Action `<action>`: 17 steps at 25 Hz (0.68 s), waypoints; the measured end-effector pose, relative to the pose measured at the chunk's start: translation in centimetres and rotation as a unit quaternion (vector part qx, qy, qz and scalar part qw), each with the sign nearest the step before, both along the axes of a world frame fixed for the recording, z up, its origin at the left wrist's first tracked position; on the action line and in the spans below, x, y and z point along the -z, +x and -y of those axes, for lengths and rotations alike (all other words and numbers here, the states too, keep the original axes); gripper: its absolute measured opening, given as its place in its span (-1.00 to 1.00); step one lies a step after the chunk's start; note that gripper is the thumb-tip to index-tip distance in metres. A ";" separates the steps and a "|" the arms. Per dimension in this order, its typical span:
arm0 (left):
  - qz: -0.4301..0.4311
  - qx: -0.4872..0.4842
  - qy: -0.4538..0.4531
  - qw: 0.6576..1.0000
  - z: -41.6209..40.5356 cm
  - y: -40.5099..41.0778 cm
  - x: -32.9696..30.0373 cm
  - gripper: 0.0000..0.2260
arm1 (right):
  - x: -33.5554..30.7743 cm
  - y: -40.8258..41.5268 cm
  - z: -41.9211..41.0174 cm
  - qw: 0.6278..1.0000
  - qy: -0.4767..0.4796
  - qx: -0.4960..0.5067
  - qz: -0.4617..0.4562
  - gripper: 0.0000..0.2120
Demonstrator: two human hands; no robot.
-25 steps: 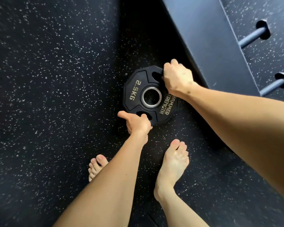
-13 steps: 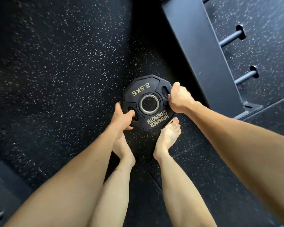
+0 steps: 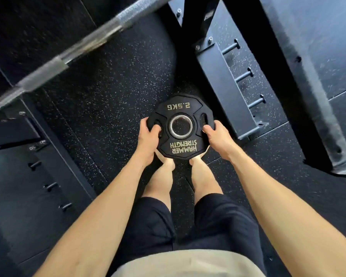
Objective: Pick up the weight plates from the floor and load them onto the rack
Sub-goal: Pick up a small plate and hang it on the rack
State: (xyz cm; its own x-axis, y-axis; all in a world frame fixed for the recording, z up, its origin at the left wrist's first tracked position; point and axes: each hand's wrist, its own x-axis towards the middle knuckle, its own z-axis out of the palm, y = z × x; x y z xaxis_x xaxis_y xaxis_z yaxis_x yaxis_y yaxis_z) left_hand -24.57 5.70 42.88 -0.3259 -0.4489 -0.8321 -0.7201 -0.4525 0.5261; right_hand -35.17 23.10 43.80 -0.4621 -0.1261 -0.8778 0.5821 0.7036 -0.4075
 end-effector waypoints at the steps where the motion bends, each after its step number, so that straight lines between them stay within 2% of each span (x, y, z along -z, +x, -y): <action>1: -0.023 -0.011 -0.006 1.000 0.2 0.4 -3.1 -0.72 | -2.9 0.5 0.1 1.000 -0.020 0.009 -0.009 -0.73; 7: -0.167 -0.065 -0.054 0.982 2.0 3.6 -18.5 -0.65 | -18.7 2.7 1.4 0.985 -0.151 0.043 -0.078 -0.95; 8: -0.195 -0.067 -0.069 0.976 2.4 4.4 -20.5 -0.63 | -20.9 3.2 1.9 0.979 -0.171 0.040 -0.101 -0.91; 11: -0.272 -0.066 -0.137 0.950 3.0 7.0 -26.1 -0.59 | -26.5 4.9 3.3 0.958 -0.218 0.004 -0.185 -0.52; 12: -0.287 -0.077 -0.165 0.941 2.8 7.8 -27.6 -0.60 | -28.0 5.2 3.7 0.951 -0.229 -0.010 -0.209 -0.45; 15: -0.299 -0.125 -0.241 0.915 1.4 10.1 -31.2 -0.66 | -31.0 5.7 4.7 0.929 -0.289 -0.061 -0.224 -0.37; 17: -0.295 -0.177 -0.274 0.898 -0.4 11.6 -32.8 -0.73 | -32.5 5.8 5.1 0.915 -0.324 -0.102 -0.216 -0.42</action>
State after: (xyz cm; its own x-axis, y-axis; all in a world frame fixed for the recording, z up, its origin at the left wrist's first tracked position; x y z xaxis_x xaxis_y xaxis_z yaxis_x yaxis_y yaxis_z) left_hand -12.92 6.07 75.70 -0.3944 -0.9002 -0.1844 -0.1046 -0.1553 0.9823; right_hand -29.42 18.04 76.26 -0.6580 -0.6776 -0.3284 0.1514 0.3082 -0.9392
